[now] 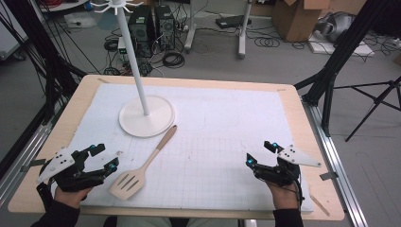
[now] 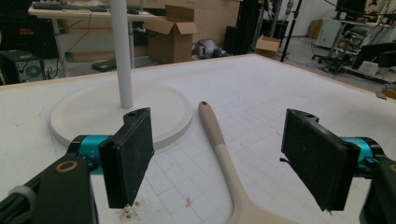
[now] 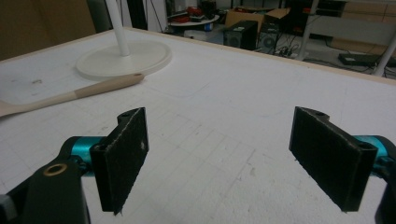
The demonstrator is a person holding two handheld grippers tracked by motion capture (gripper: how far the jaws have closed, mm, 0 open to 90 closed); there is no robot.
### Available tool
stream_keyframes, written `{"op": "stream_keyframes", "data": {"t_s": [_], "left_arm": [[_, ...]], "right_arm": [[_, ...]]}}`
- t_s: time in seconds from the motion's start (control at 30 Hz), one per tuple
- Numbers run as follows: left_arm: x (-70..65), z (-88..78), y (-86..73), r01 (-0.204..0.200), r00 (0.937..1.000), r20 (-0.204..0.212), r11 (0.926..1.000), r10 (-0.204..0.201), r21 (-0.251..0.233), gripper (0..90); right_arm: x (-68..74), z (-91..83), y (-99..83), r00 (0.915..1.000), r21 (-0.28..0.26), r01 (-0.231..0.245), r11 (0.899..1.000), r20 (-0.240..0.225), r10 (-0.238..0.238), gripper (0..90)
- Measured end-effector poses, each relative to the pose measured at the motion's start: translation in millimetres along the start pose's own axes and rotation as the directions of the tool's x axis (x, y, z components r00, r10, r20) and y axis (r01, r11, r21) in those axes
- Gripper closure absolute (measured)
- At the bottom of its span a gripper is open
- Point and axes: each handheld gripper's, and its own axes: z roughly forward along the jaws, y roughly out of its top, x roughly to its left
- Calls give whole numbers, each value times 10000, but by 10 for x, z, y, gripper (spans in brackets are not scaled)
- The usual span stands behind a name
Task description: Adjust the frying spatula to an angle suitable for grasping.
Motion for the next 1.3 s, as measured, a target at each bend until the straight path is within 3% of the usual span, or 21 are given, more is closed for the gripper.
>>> {"op": "stream_keyframes", "data": {"t_s": [0.17,0.47,0.77,1.07,1.3], "left_arm": [[-6,61,-4,-11,10000,2,9998,11,202,252],[-14,72,-13,39,10000,-60,9986,-36,528,253],[-48,121,-37,51,9998,202,9943,-72,1063,275],[-81,182,-6,182,9987,432,9820,-268,1879,322],[-130,268,-38,116,9973,668,9604,-314,2782,381]], "right_arm": [[-5,3,-22,9999,87,142,9999,-4,-142,186],[-23,-14,-39,9999,215,-2,9998,108,0,186],[35,33,-24,9997,407,218,9989,57,-220,188],[27,60,-36,9997,602,224,9979,83,-229,188],[40,71,-35,9995,654,298,9974,65,-303,189]]}}
